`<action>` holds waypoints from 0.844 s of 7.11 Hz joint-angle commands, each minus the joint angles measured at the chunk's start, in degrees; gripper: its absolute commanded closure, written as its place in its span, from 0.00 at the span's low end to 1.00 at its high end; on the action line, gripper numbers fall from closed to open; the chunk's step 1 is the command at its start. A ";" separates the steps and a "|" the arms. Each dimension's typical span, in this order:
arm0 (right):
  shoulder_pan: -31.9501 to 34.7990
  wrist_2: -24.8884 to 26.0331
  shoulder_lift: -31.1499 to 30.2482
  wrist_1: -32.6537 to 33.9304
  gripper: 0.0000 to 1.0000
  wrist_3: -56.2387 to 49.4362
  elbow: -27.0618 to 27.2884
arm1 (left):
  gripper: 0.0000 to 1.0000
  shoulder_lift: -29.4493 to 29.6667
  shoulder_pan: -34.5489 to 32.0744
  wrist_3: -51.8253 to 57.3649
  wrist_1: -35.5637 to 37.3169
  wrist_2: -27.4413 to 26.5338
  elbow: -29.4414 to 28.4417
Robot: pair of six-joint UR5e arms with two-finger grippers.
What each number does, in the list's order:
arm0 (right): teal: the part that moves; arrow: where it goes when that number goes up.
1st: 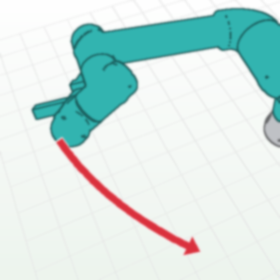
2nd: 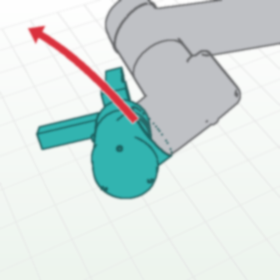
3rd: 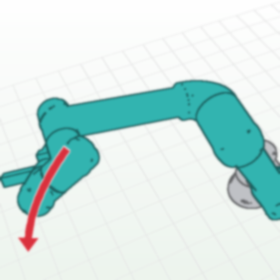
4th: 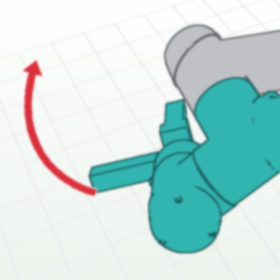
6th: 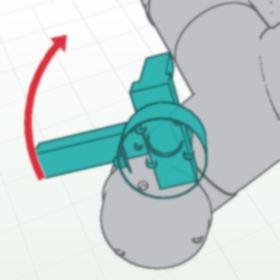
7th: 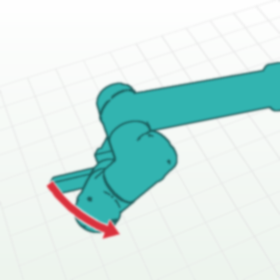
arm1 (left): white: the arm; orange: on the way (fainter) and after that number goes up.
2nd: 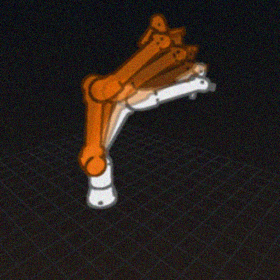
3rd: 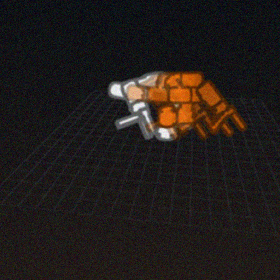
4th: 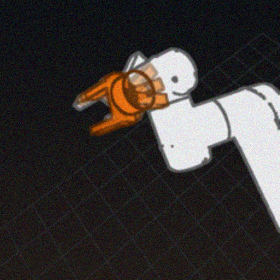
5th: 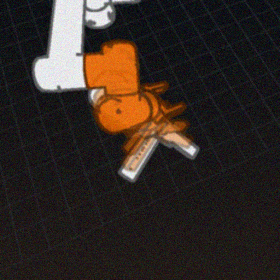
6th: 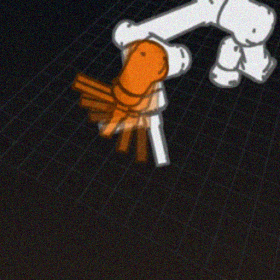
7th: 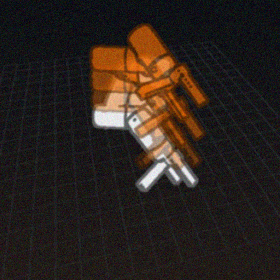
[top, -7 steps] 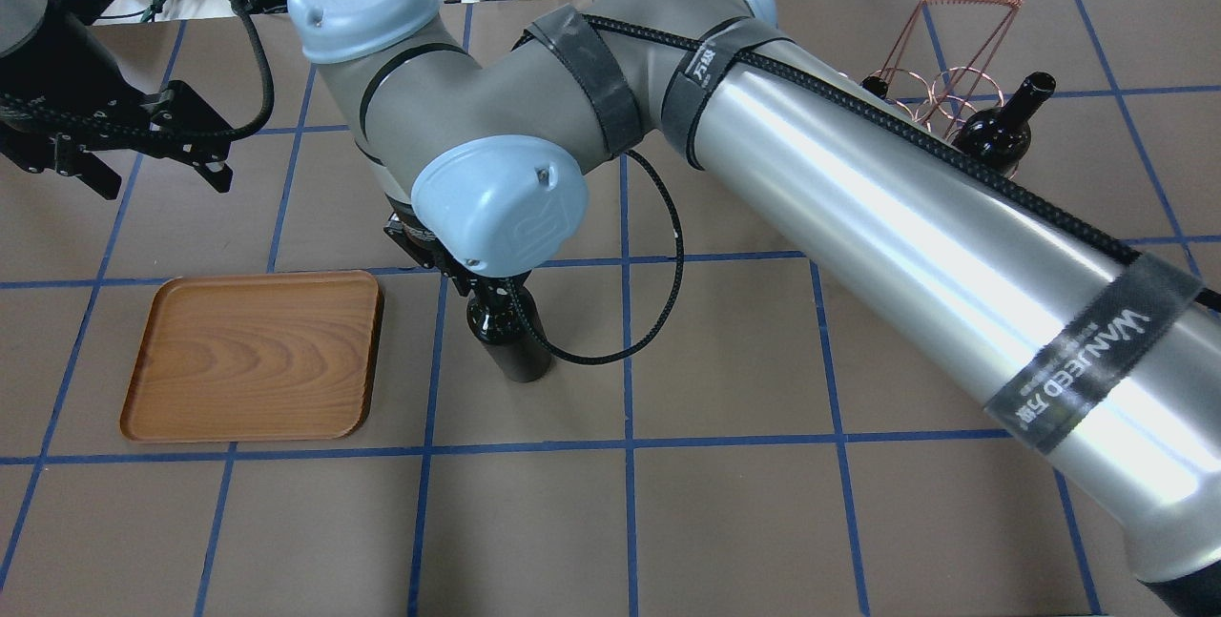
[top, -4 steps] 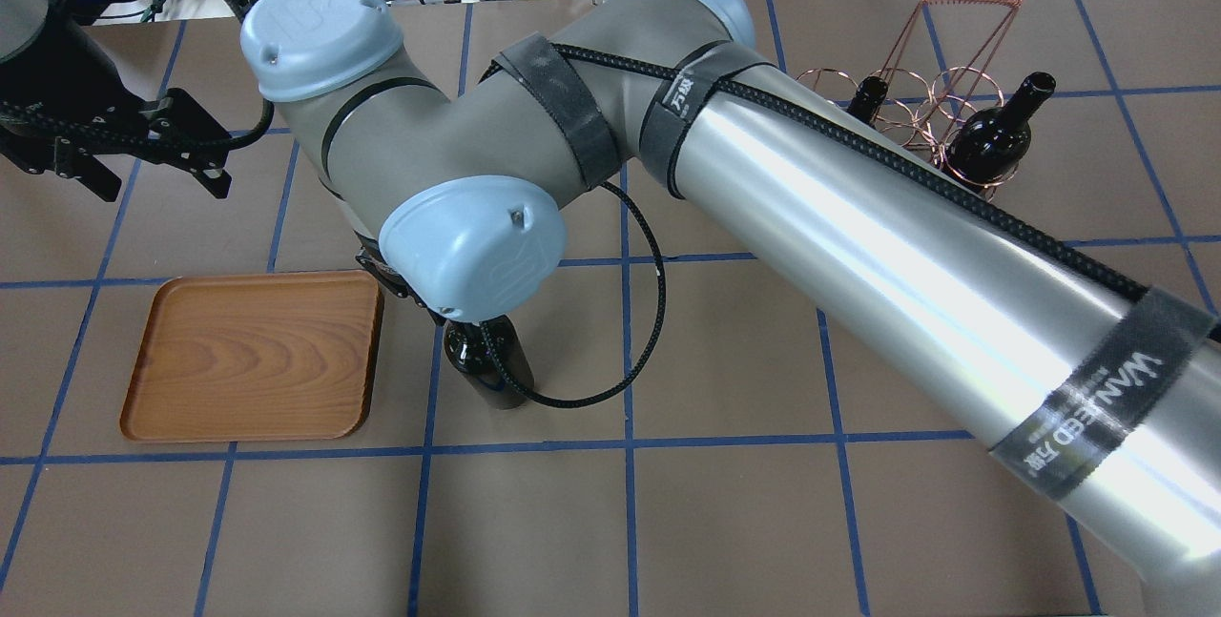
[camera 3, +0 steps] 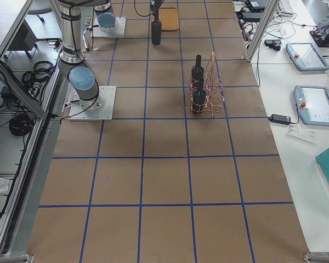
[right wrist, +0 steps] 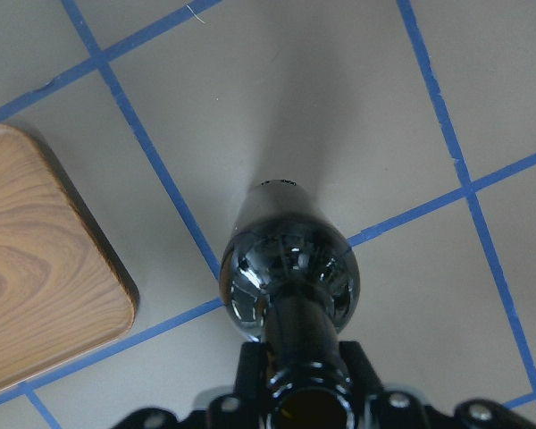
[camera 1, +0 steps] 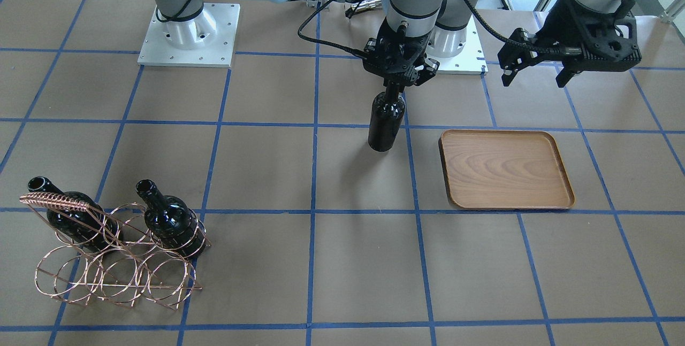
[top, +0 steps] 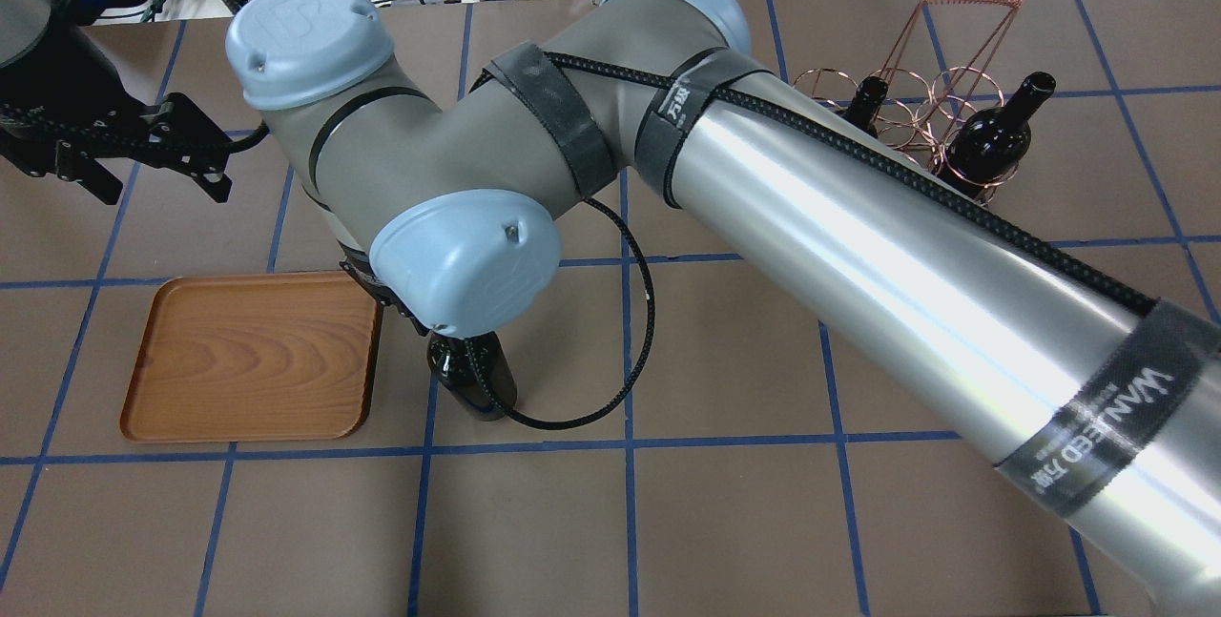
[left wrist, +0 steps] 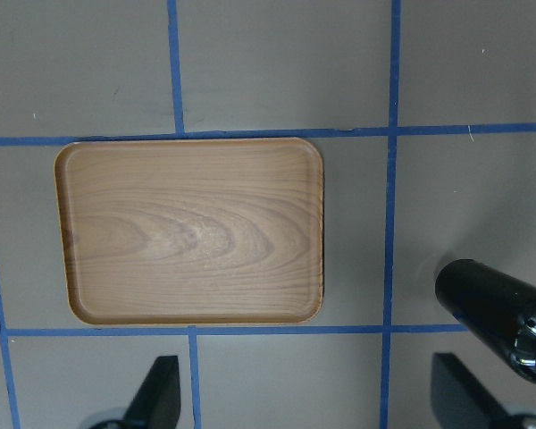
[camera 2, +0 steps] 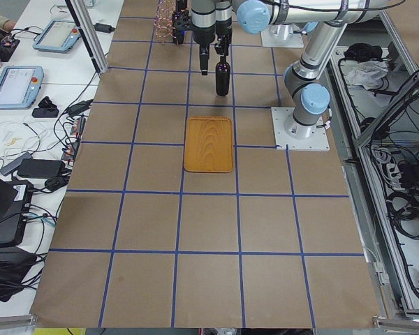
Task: Take wine from basket and place on tray
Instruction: 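Set the bottle upright beside the tray, open and withdraw right gripper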
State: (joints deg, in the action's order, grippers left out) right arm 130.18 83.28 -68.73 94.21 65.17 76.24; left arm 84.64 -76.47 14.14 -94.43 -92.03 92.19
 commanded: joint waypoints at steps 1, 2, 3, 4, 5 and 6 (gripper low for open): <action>0.42 0.74 -0.01 0.10 0.01 0.13 0.05 | 0.00 0.00 0.01 0.10 0.03 0.18 0.01; 0.51 0.92 -0.01 0.01 0.00 0.13 0.13 | 0.00 0.00 0.01 0.10 0.03 0.18 0.01; 0.51 1.00 -0.01 0.01 0.00 0.13 0.13 | 0.00 0.00 0.01 0.10 0.03 0.18 0.01; 0.42 1.01 -0.09 0.01 0.00 0.04 0.13 | 0.00 0.00 -0.08 0.10 0.03 0.18 0.01; -0.62 1.61 -1.40 -0.25 0.00 -0.48 0.13 | 0.00 0.00 -0.08 0.01 0.03 0.27 0.01; -3.24 2.14 -3.76 -0.51 0.00 -3.79 0.22 | 0.00 0.00 -0.43 0.01 0.03 0.36 0.01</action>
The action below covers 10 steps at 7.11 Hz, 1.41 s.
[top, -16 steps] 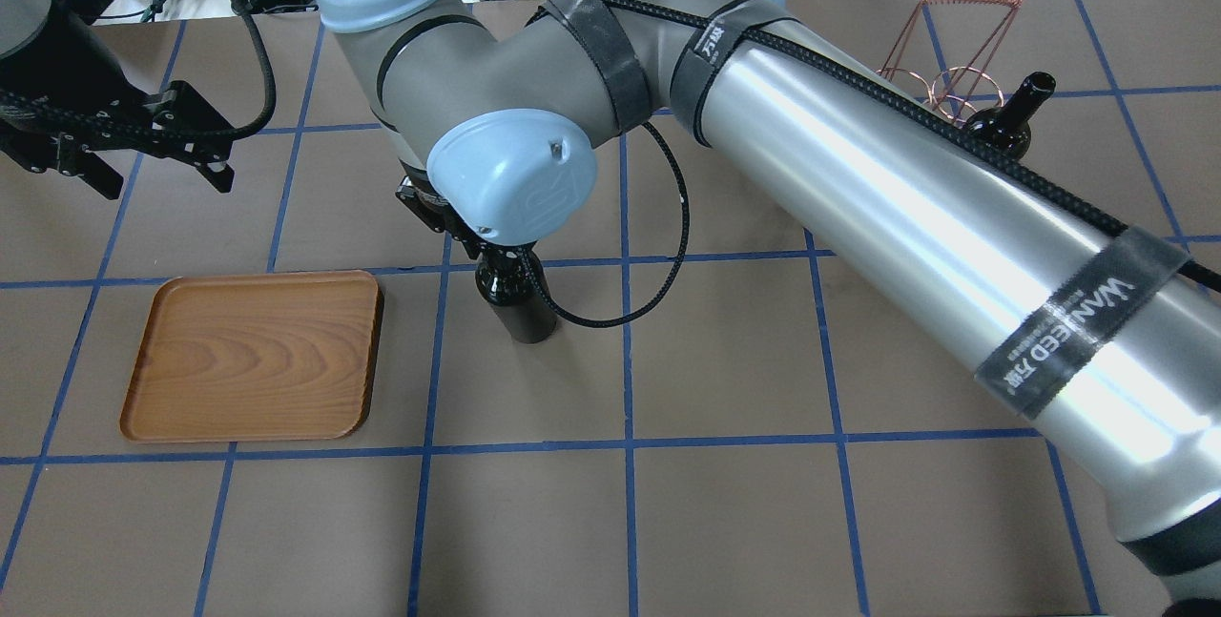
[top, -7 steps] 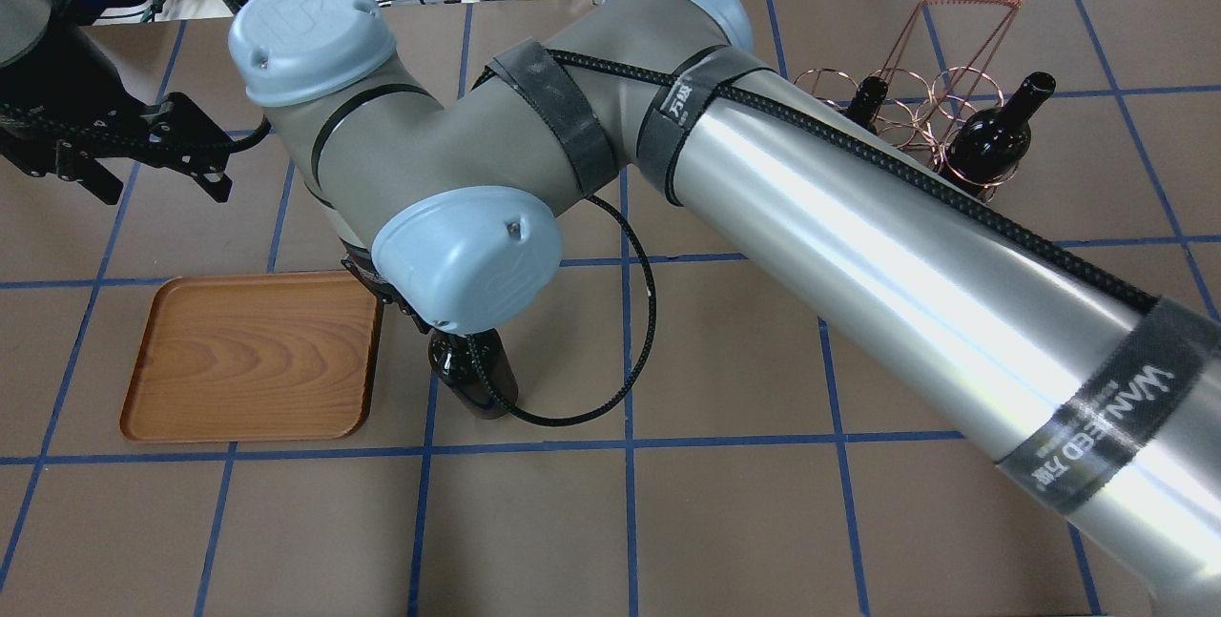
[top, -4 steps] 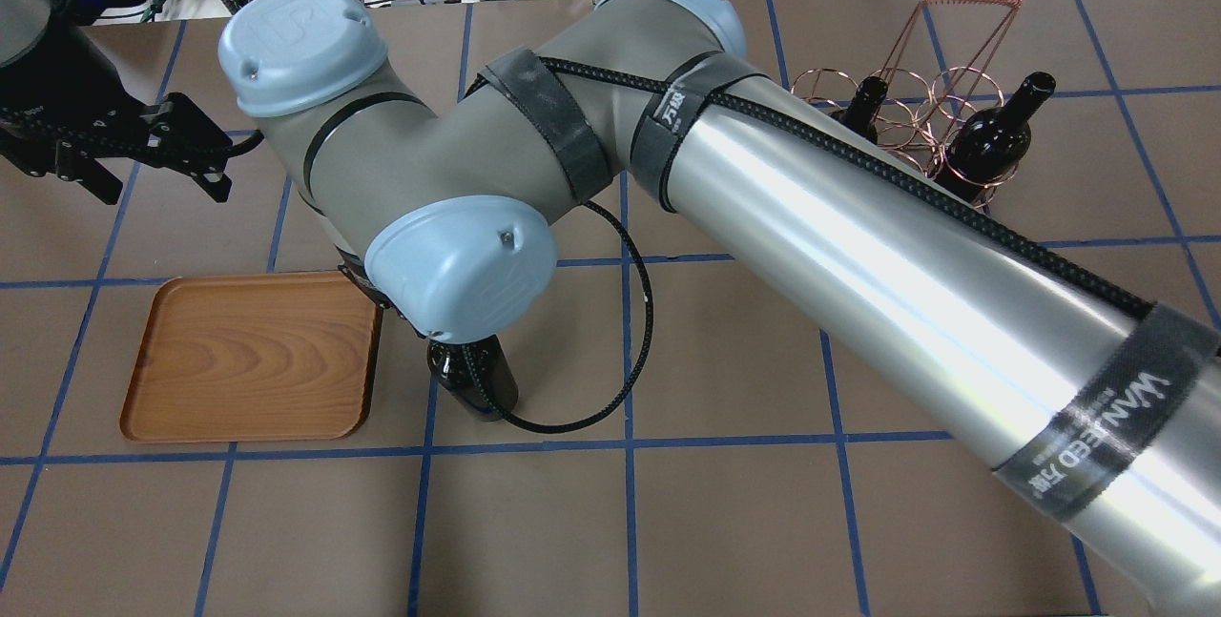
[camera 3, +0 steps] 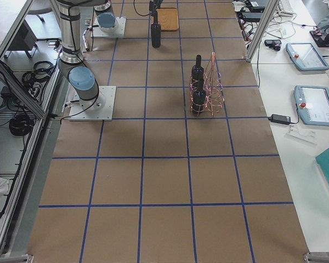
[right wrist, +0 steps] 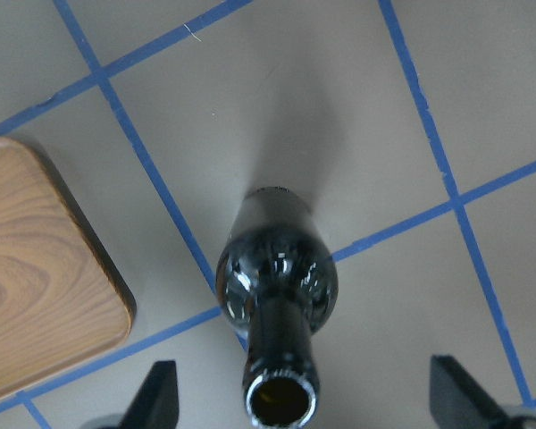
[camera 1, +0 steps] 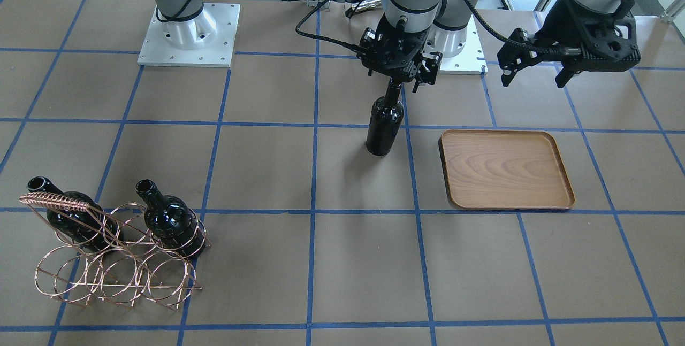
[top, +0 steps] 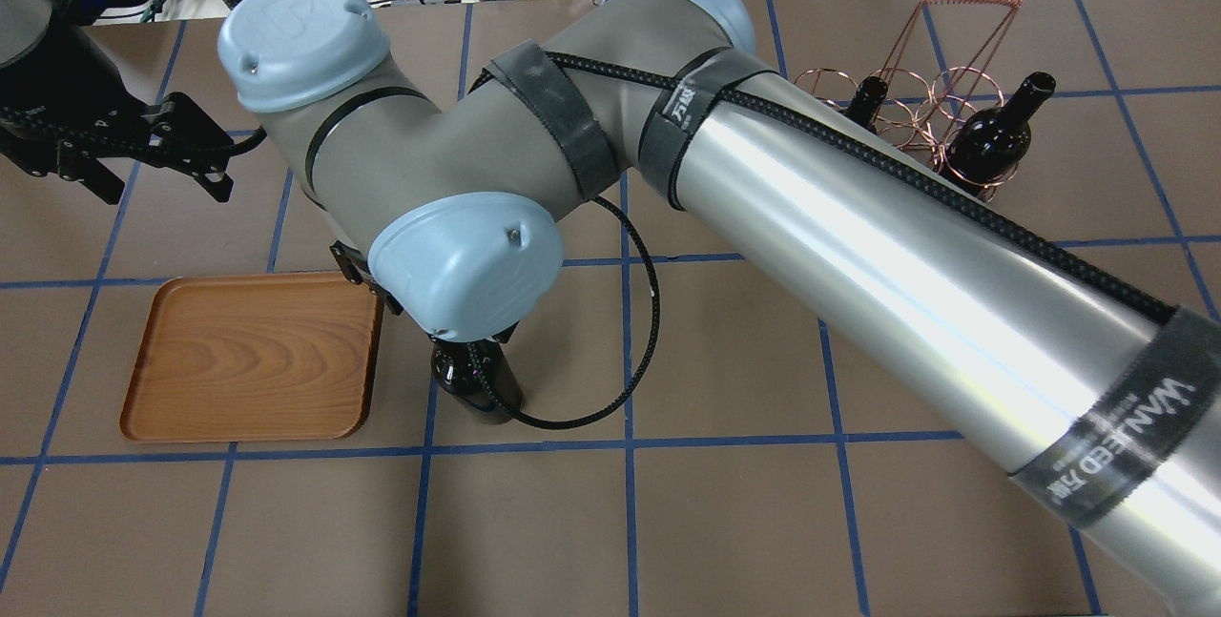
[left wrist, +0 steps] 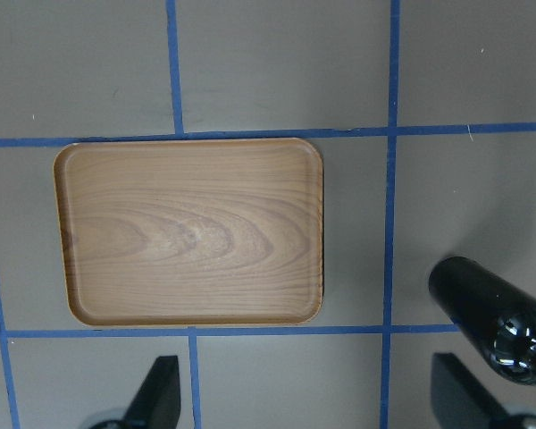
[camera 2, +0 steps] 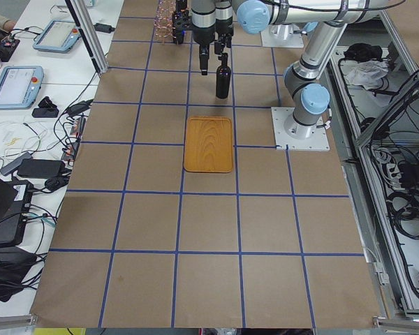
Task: Take wine from basket and place on tray
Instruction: 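Set the bottle upright beside the tray, open and withdraw right gripper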
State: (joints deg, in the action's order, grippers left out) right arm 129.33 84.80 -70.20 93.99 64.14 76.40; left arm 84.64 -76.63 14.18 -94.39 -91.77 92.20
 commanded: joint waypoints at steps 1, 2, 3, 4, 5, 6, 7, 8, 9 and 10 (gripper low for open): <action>-6.86 0.63 -4.66 -2.13 0.00 -9.93 0.15 | 0.00 -0.26 -0.54 -1.25 -0.52 0.01 0.00; -11.34 0.63 -8.07 -8.33 0.00 -19.13 0.15 | 0.00 -0.35 -0.97 -1.43 -0.62 0.10 0.00; -16.08 0.80 -11.33 -11.35 0.00 -26.80 0.15 | 0.00 -0.18 -2.37 -3.61 -0.70 0.45 0.17; -21.44 0.89 -13.62 -11.29 0.00 -37.05 0.15 | 0.00 -0.18 -6.82 -6.94 -0.70 0.45 0.44; -26.80 0.80 -15.47 -11.81 0.00 -46.20 0.15 | 0.00 0.52 -12.70 -10.54 -0.18 0.28 0.44; -30.86 1.33 -17.23 -15.12 0.00 -52.04 0.24 | 0.00 0.70 -17.89 -15.10 -0.18 0.45 1.22; -31.85 2.98 -17.68 -16.11 0.00 -55.92 0.24 | 0.00 0.35 -21.42 -16.10 1.74 0.88 3.84; -32.04 4.31 -17.78 -15.77 0.00 -56.22 0.24 | 0.00 0.52 -23.81 -16.29 5.85 6.81 7.00; -32.39 4.06 -17.78 -15.16 0.00 -56.75 0.24 | 0.00 0.53 -24.96 -16.12 7.89 7.39 9.73; -32.39 4.06 -17.78 -14.63 0.00 -56.93 0.24 | 0.00 -0.08 -24.97 -15.59 7.91 7.04 11.50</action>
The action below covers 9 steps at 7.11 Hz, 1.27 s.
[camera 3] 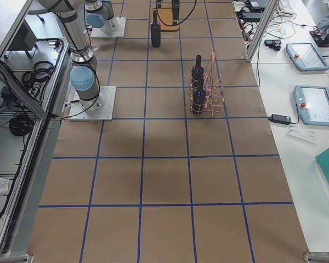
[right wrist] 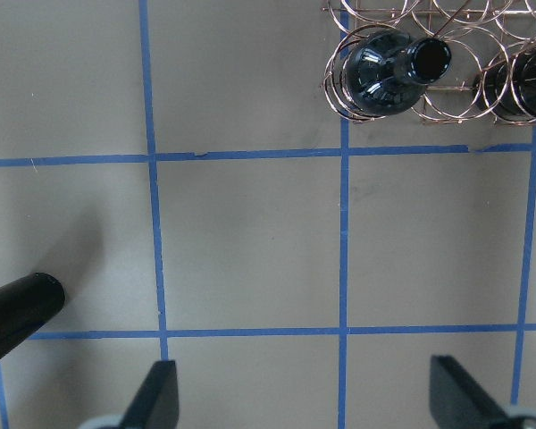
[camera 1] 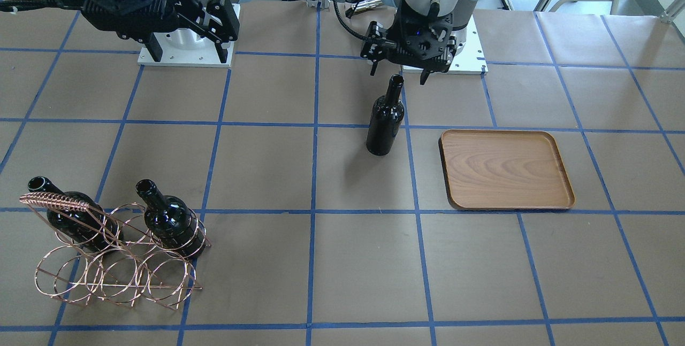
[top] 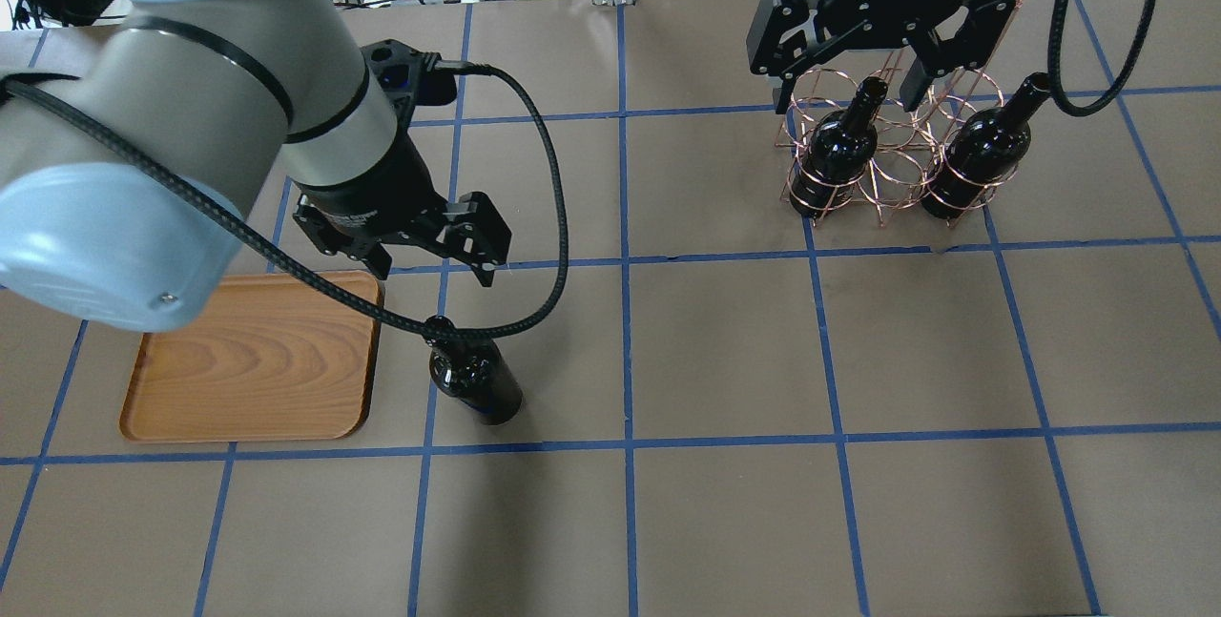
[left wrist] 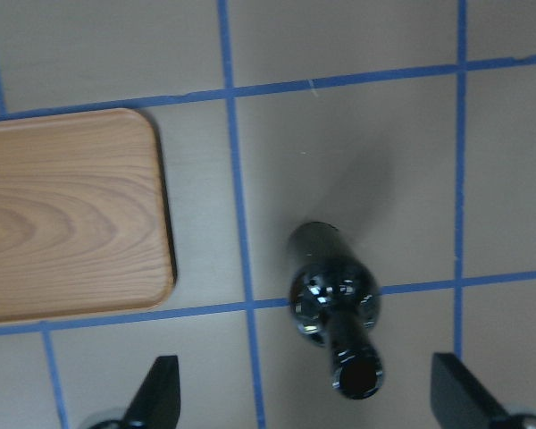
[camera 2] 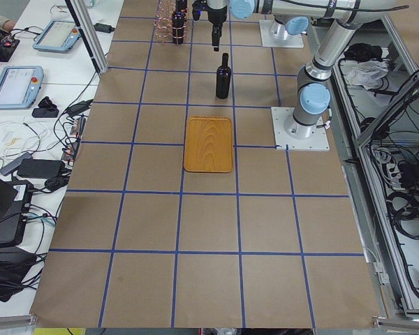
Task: Take wine from basket and place on tray
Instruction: 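Lower the left gripper onto the standing bottle and grasp its neck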
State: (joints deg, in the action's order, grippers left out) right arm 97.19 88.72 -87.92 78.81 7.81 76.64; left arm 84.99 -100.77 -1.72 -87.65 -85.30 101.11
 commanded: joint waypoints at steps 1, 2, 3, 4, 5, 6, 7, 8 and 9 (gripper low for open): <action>-0.24 -0.04 0.03 1.43 0.00 -0.60 0.09 | 0.00 -0.44 -0.74 0.32 1.25 0.40 3.29; -0.24 0.14 -0.06 1.52 0.00 -0.60 0.35 | 0.00 -0.18 -0.74 0.75 1.25 -1.69 3.56; -0.24 0.05 -0.06 2.31 0.00 -0.60 0.70 | 0.00 0.00 -0.66 0.84 2.03 -4.06 3.56; -0.24 0.14 -0.06 2.40 0.00 -0.60 0.71 | 0.00 0.26 -0.66 0.76 2.04 -3.82 3.91; -0.24 0.22 -0.06 2.32 0.00 -0.60 0.71 | 0.02 0.35 -0.66 0.76 2.22 -3.64 4.96; -0.24 0.31 -0.06 2.32 0.00 -0.60 0.71 | 0.06 0.35 -0.66 0.76 2.22 -3.64 6.01; -0.24 0.23 -0.06 2.32 0.00 -0.60 0.71 | 0.06 0.78 -0.57 0.76 2.30 -3.55 6.37; -0.07 0.31 -0.06 2.32 0.00 -0.52 0.71 | 0.11 1.49 -0.57 0.76 2.22 -3.47 6.46; -0.07 0.31 -0.06 2.32 0.00 -0.60 0.71 | 0.17 1.41 -0.57 1.28 1.61 -3.81 6.46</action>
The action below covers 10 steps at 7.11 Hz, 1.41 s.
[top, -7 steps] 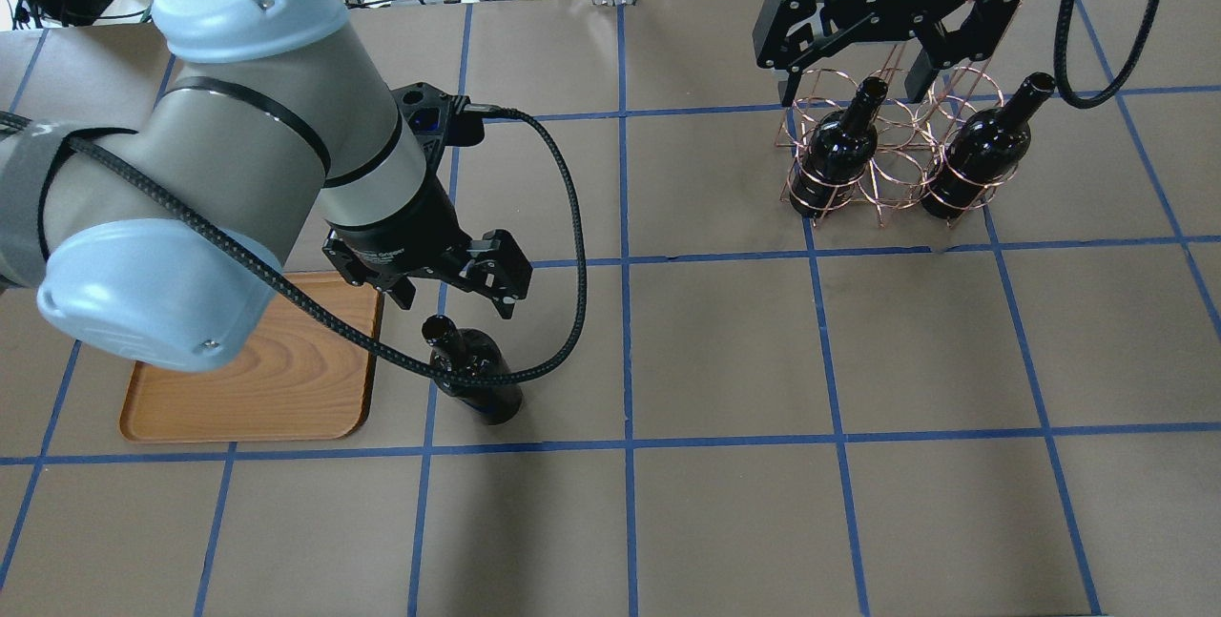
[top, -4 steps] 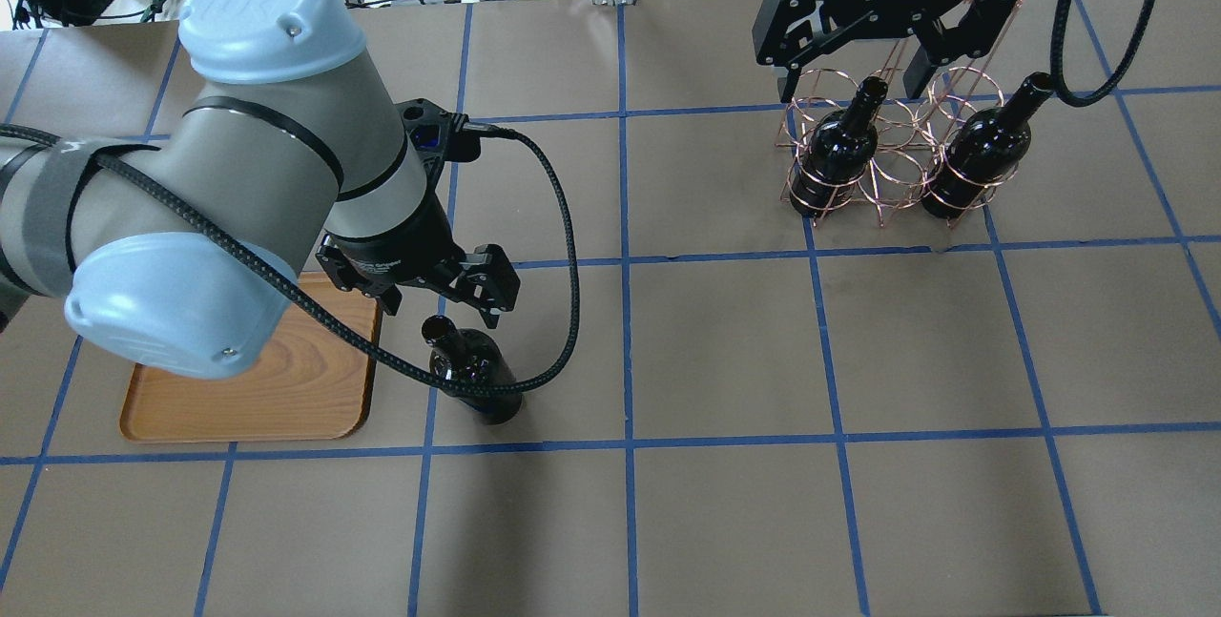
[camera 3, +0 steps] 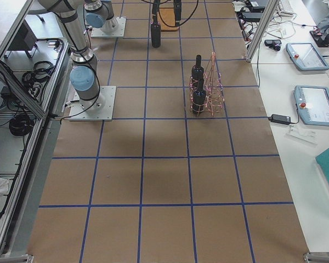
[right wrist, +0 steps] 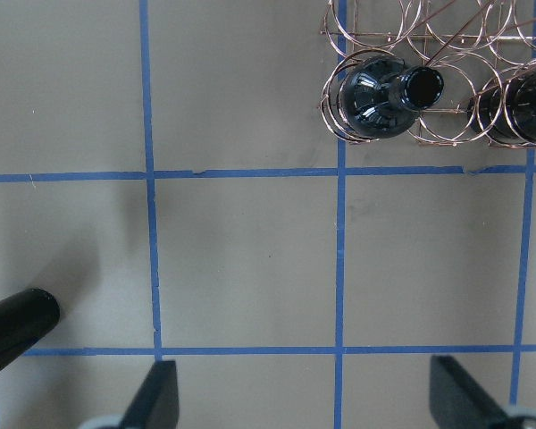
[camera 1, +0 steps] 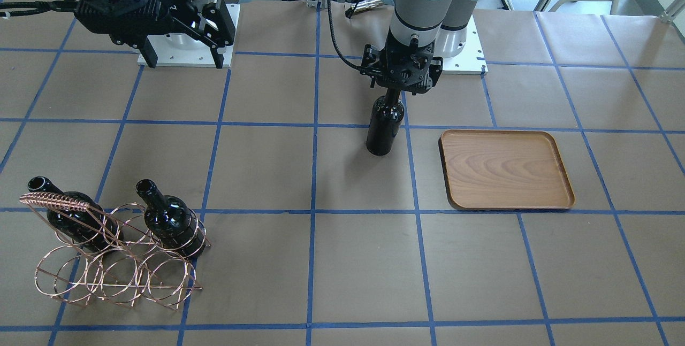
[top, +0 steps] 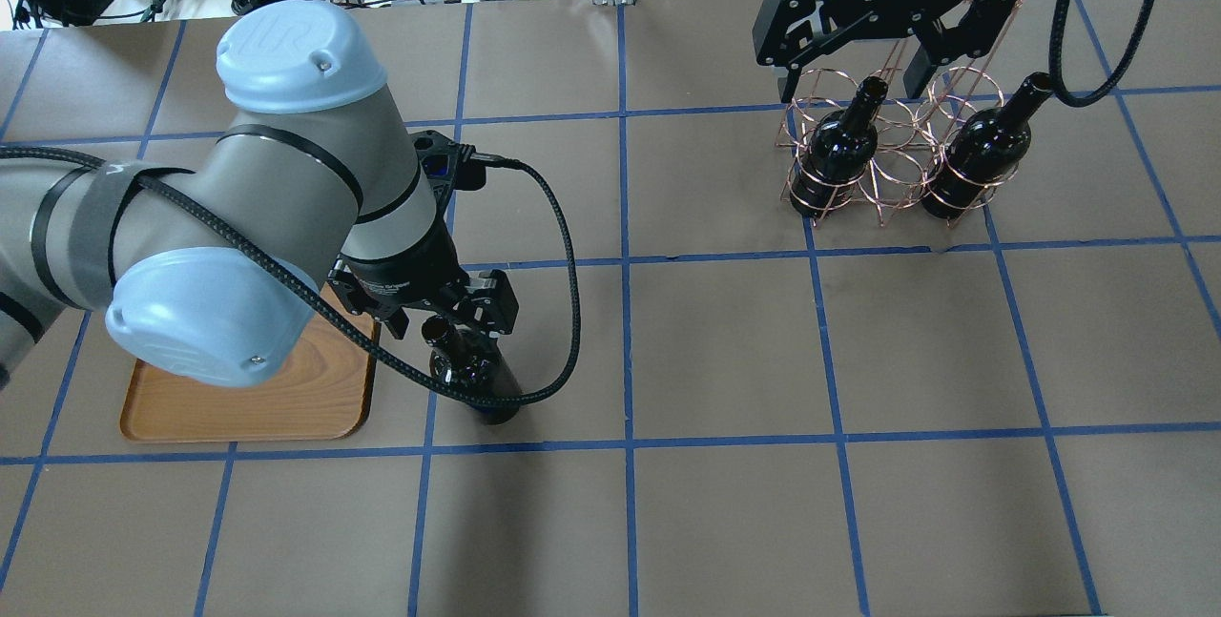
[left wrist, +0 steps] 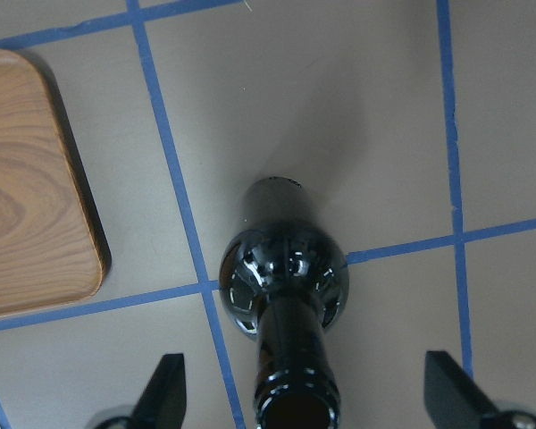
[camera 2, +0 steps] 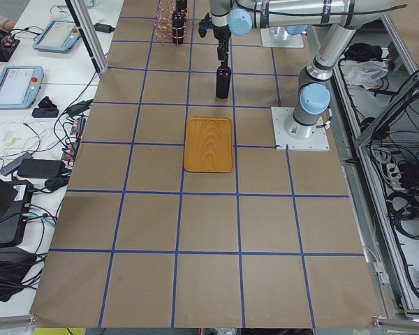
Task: Take wine from basket and place on tray
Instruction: 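Lower the left gripper onto the standing bottle and grasp its neck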
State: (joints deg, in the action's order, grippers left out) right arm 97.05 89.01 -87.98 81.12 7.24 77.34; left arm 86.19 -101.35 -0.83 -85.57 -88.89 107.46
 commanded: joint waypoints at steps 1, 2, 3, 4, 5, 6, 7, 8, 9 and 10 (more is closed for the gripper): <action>0.07 -0.06 0.00 0.00 0.00 0.05 0.00 | 0.17 0.65 0.01 0.39 -0.39 0.21 0.12; 0.07 0.11 0.00 0.00 0.00 0.05 0.00 | 0.30 0.91 0.01 0.39 -0.22 0.30 0.03; 0.07 0.11 0.00 0.00 0.00 0.05 0.00 | 0.39 1.26 0.01 0.39 -0.30 0.21 0.03; 0.07 0.03 0.00 0.00 0.00 0.05 0.00 | 0.44 1.18 0.01 0.31 -0.39 0.21 0.03; 0.07 0.02 -0.09 0.00 0.00 0.23 0.00 | 0.57 1.26 0.01 0.39 -0.39 0.13 0.03; 0.07 -0.06 0.00 0.00 0.00 0.23 0.00 | 0.93 1.18 0.01 0.39 -0.57 -0.05 0.03; 0.07 -0.06 0.00 0.00 0.00 0.23 0.00 | 1.00 1.26 0.01 0.57 -1.18 0.04 0.03; 0.07 -0.15 0.00 0.00 0.00 0.23 0.00 | 1.00 1.26 0.01 0.74 -1.44 0.04 -0.32; 0.07 -0.15 0.00 0.00 0.00 0.23 0.00 | 1.00 1.26 0.01 0.74 -1.36 -0.05 -0.67; 0.07 -0.15 0.00 0.09 0.00 0.23 0.00 | 1.00 1.18 0.45 0.74 -1.36 -0.05 -1.28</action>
State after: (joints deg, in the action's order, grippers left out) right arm 97.12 88.87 -87.98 81.14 7.47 77.34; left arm 87.44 -101.22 -0.12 -86.89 -88.92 106.80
